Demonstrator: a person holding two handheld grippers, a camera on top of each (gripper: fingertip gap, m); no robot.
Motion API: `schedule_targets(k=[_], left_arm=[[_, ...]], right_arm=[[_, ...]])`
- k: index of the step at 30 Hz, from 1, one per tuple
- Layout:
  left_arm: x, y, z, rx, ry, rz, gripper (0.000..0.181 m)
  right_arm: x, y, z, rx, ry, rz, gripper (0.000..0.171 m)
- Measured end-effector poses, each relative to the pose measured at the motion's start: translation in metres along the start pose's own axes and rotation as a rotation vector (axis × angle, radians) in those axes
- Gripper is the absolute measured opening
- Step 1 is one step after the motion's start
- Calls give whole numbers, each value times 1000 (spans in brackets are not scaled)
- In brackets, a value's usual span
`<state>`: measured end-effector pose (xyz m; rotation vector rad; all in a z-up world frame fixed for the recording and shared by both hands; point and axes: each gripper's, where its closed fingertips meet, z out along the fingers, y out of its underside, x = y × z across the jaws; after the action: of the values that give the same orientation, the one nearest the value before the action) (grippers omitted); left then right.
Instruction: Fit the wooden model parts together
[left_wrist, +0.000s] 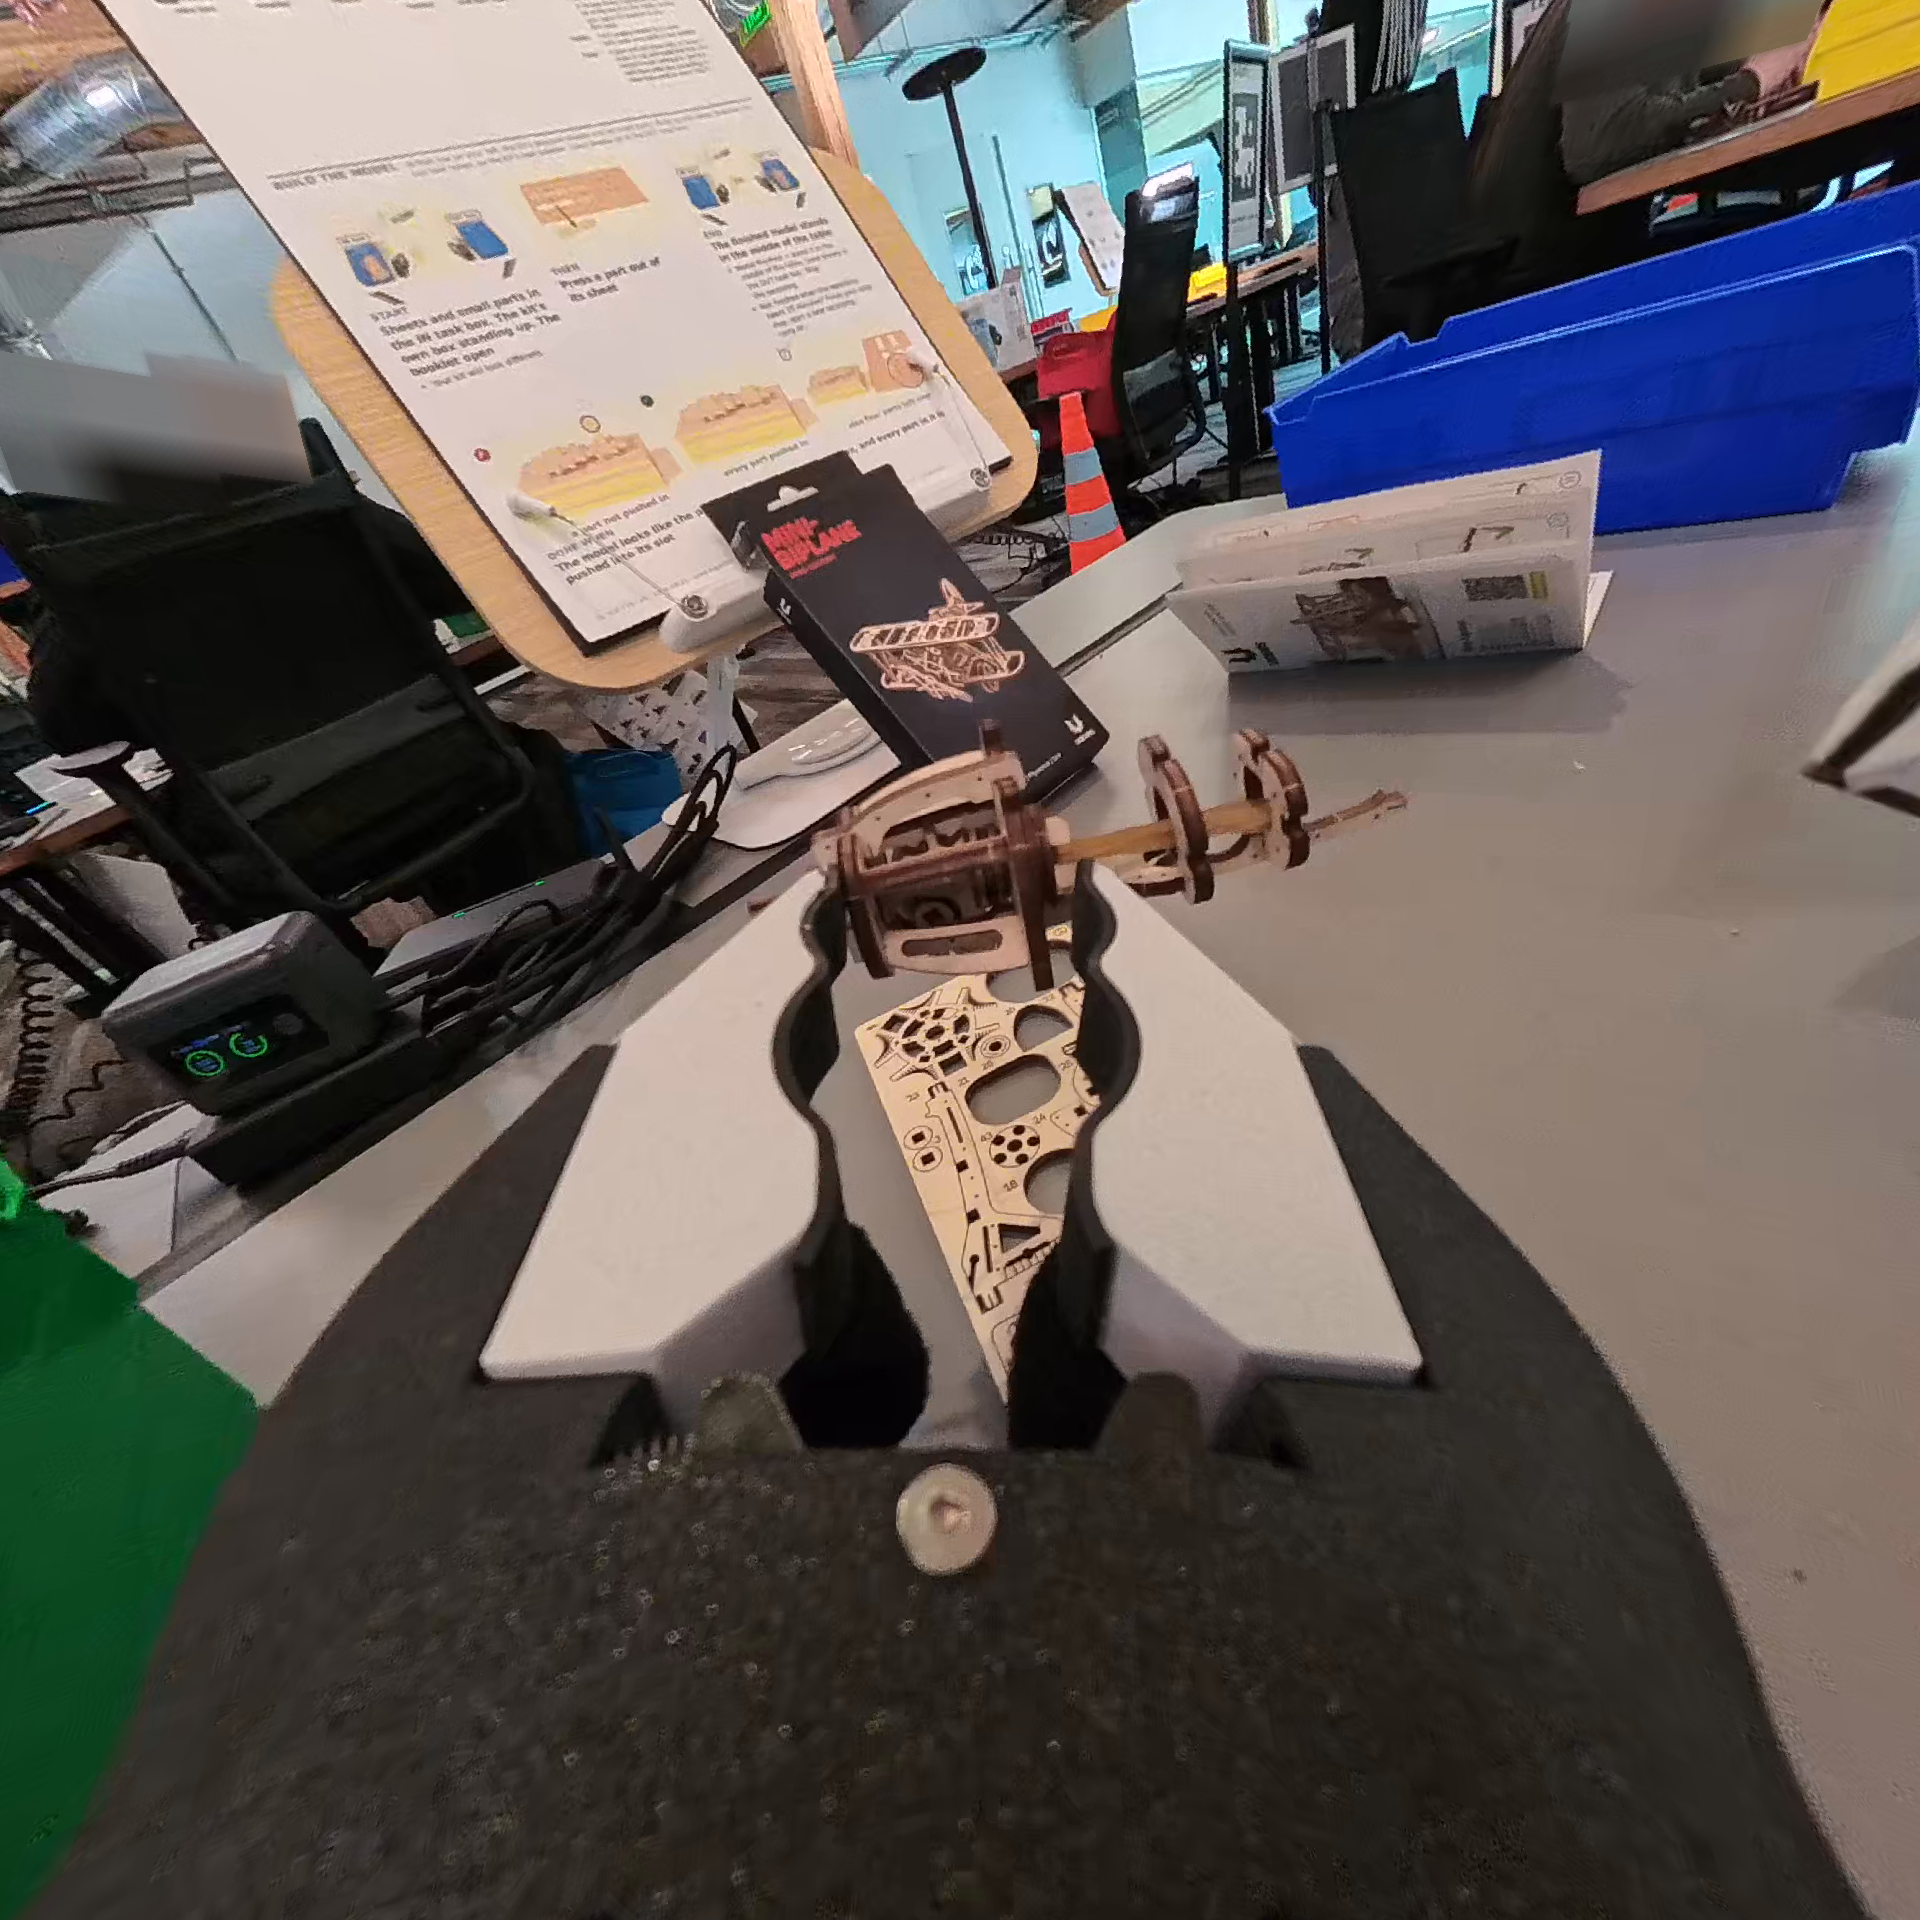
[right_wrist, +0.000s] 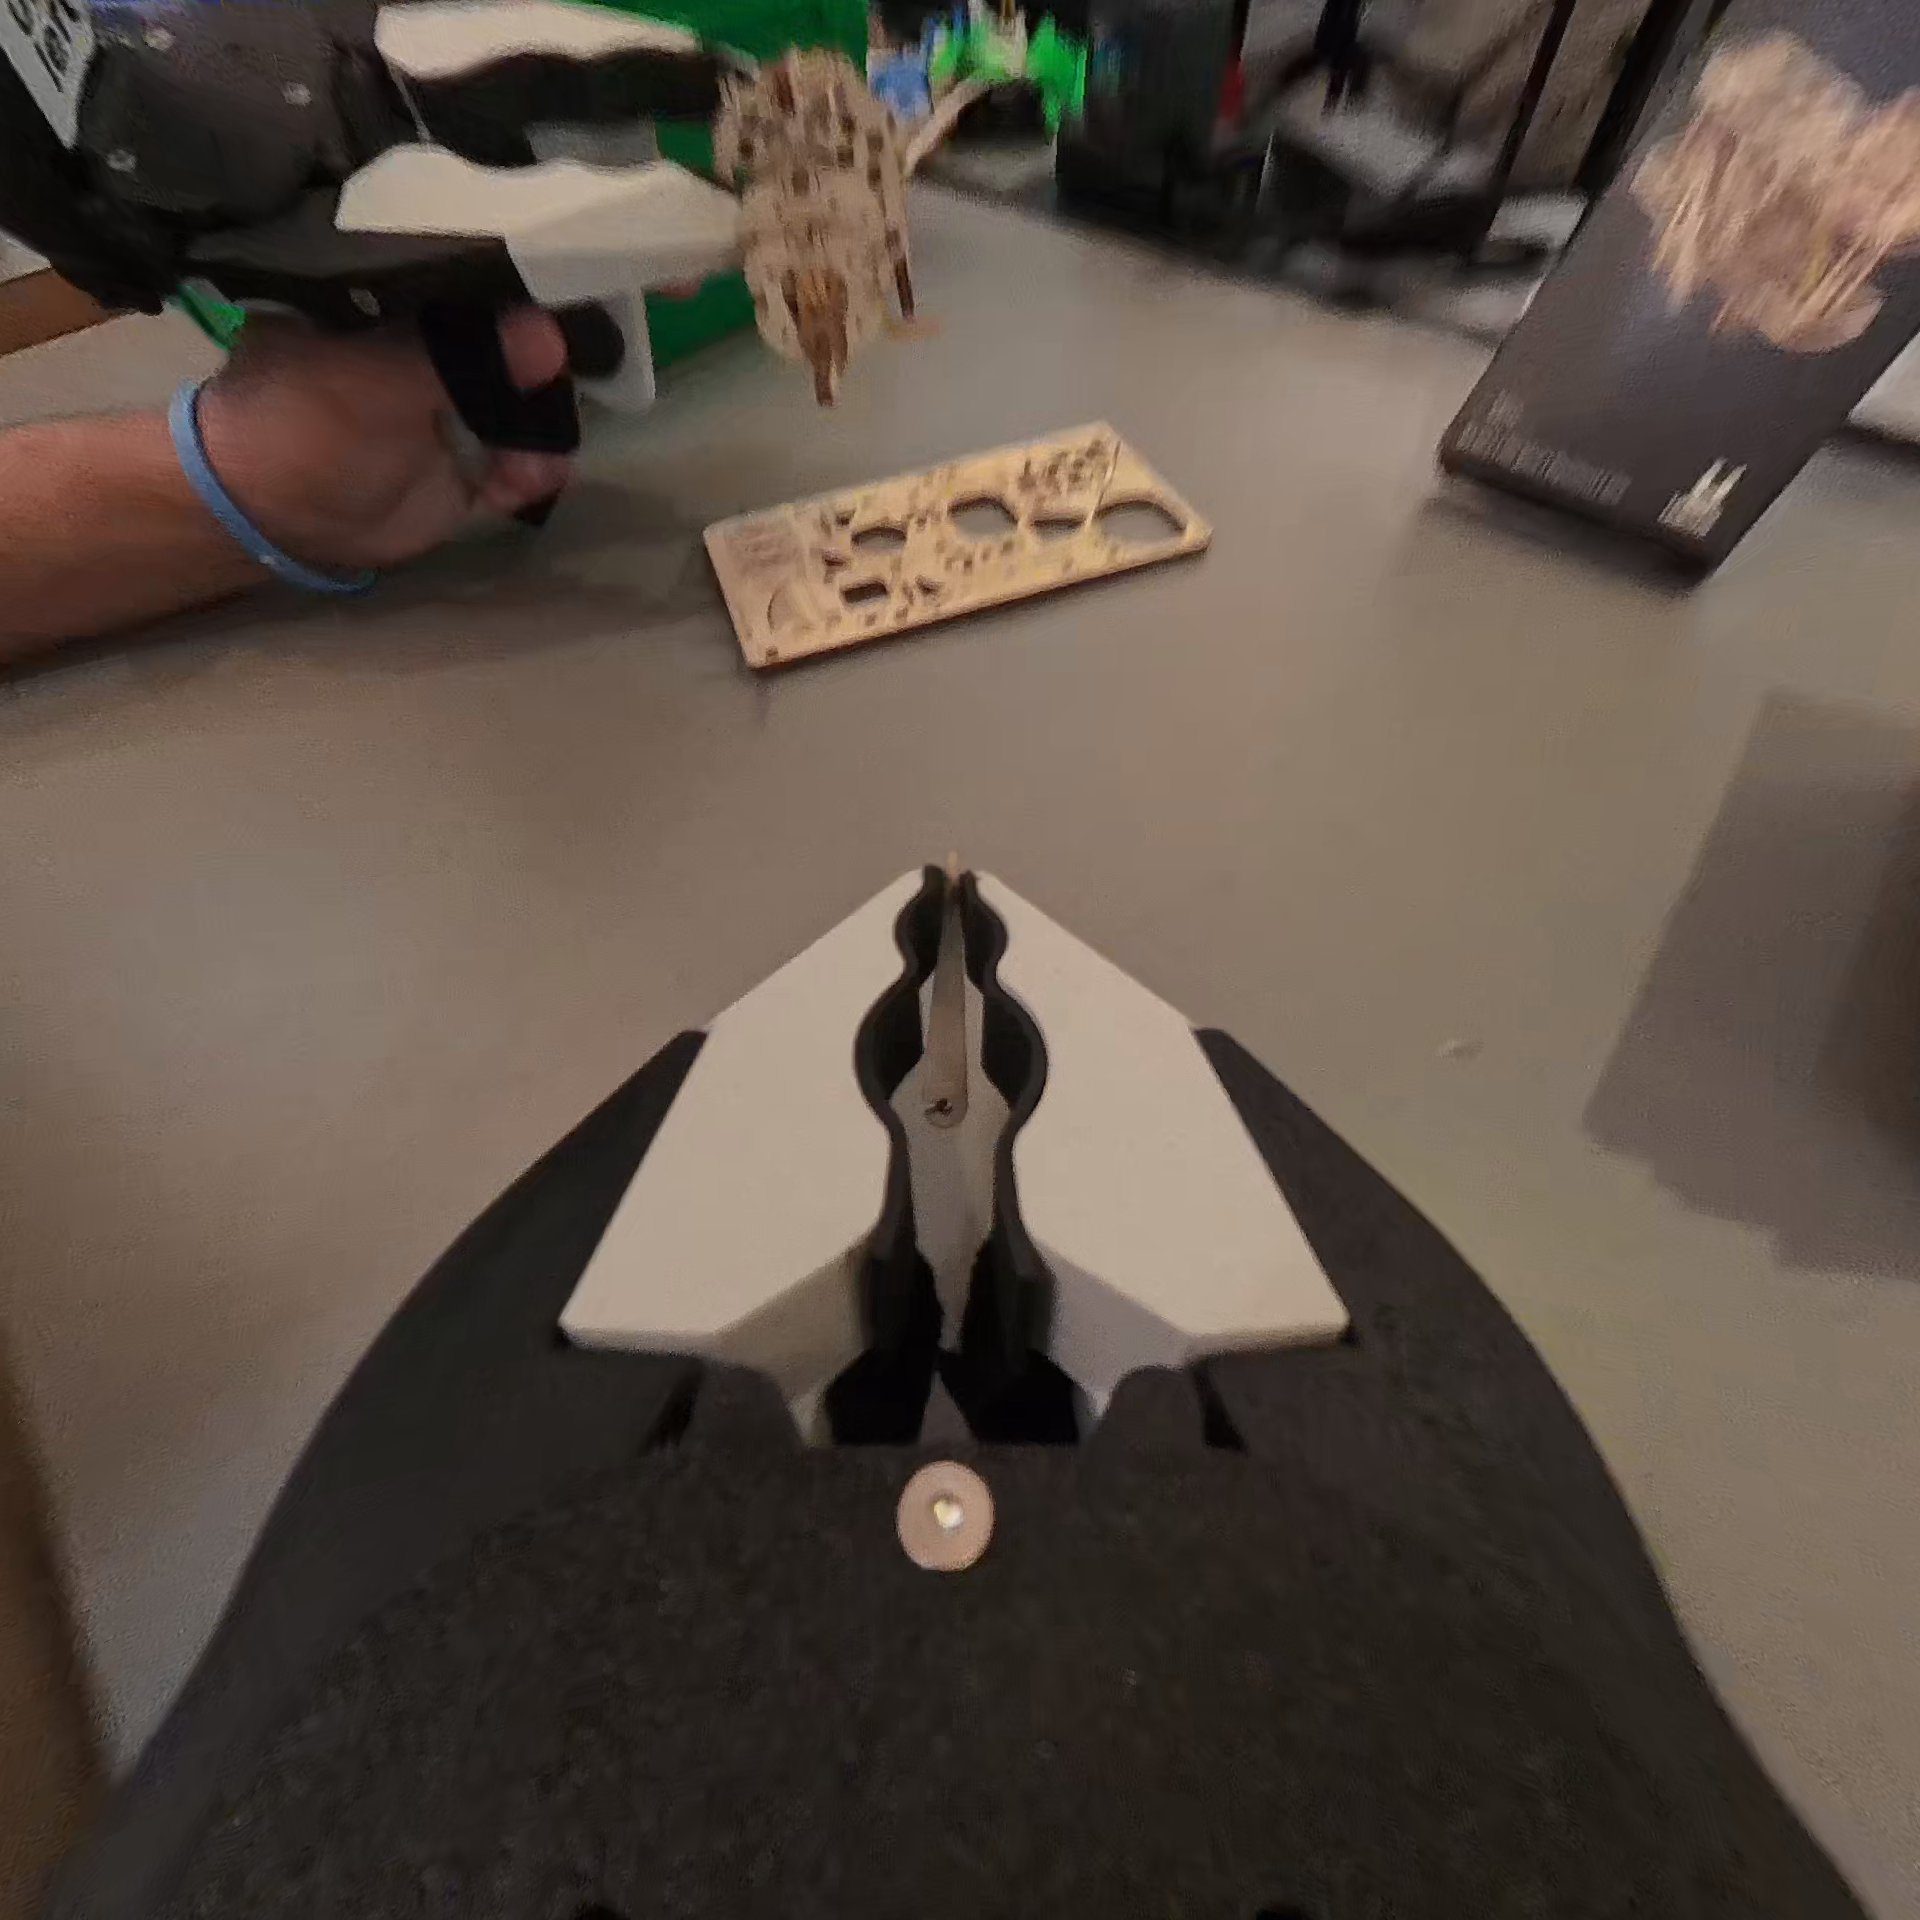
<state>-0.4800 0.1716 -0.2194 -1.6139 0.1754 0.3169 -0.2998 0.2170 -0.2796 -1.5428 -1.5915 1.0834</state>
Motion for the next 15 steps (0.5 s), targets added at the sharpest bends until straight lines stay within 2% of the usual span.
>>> schedule_targets(k=[4,6,8,13,15], left_arm=[[-1,1,0,-7,5,-9,41],[-1,2,1,-14,4,-3,41],[0,3,1,-16,8,-2,41],[-1,6,2,-28,7,-2,41],[-1,5,2,-27,8,-8,40]], right_arm=[[-45,23,-2,-238,-288,199,2],[-67,27,-5,-312,-383,228,2],[-82,26,-4,-329,-379,187,3],[-111,27,-6,-259,-253,373,16],[-127,15,-16,-201,-342,274,23]])
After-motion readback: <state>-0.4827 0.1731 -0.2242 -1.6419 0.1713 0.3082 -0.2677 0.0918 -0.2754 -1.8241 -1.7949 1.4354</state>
